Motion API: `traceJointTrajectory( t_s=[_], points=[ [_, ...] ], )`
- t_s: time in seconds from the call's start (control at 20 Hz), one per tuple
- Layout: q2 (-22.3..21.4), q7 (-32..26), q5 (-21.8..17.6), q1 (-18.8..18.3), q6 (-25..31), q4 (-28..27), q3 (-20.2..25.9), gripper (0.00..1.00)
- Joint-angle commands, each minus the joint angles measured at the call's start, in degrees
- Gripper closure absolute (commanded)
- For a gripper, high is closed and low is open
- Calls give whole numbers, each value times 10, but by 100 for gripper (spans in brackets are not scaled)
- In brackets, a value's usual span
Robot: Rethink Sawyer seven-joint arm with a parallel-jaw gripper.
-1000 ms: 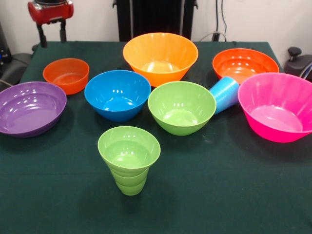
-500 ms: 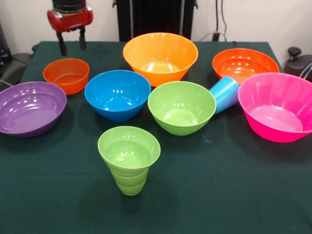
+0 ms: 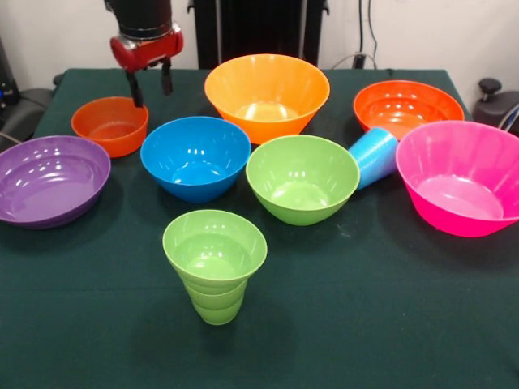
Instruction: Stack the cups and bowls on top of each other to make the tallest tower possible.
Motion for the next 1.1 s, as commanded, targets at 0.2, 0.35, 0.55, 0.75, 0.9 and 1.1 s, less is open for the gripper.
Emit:
traceJointTrajectory(
  t_s=[0.2, 0.35, 0.55, 0.75, 0.9, 1.1],
  points=[
    [92, 86, -37, -31, -78, -54, -14, 0],
    [96, 83, -41, -31, -87, -62, -20, 0],
    [105, 81, -61, -23, -114, -79, -48, 0],
    [112, 62, -79, -56, -127, -79, -37, 0],
    [120, 64, -85, -58, -135, -81, -34, 0],
    [127, 71, -87, -61, -143, -80, -34, 0]
  ],
)
